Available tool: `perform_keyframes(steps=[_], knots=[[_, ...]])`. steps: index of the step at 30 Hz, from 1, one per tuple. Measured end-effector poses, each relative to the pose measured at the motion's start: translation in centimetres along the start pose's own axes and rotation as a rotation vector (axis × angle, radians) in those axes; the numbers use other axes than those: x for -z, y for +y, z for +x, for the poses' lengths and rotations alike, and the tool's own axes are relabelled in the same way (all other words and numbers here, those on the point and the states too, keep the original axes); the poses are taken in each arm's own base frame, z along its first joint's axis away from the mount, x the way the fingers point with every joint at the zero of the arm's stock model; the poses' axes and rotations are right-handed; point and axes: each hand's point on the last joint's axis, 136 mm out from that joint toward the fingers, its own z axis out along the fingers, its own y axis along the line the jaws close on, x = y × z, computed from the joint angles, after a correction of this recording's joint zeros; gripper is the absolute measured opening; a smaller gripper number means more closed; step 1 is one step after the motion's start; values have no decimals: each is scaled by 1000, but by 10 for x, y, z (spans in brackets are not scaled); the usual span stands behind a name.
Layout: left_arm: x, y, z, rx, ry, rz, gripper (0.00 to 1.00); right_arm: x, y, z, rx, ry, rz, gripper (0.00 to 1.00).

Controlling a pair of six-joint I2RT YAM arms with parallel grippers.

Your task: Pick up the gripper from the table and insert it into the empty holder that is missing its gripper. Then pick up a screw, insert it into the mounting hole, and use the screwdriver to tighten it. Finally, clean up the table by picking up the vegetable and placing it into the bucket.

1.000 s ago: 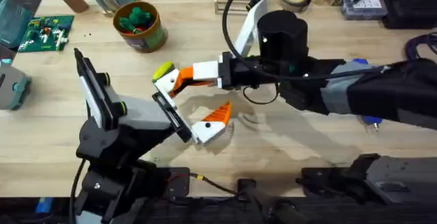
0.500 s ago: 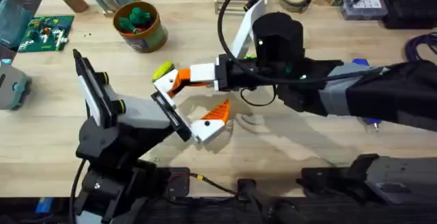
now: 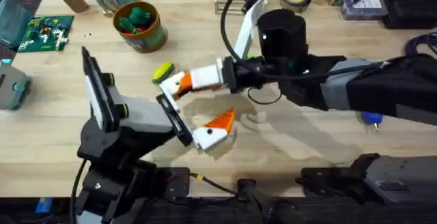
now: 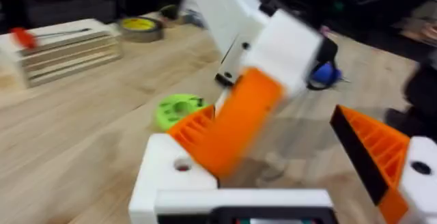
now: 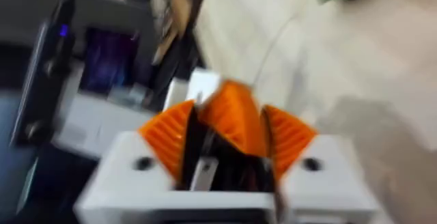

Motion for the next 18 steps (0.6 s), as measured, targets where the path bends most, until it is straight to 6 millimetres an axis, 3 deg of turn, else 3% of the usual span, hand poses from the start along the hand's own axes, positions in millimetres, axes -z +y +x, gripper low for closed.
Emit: perform_keyframes(steps=[2, 6, 12, 18], knots=[[0, -10, 2, -11, 7, 54, 993, -4, 9, 17, -1, 81, -51, 738], [0, -23, 4, -24, 17, 123, 993, -1, 11, 28, -23, 151, -98, 889], [1, -28, 5, -27, 22, 154, 993, 10, 15, 29, -31, 194, -156, 950], [1, -29, 5, -28, 22, 158, 993, 29, 1, 5, -50, 120, -135, 957]])
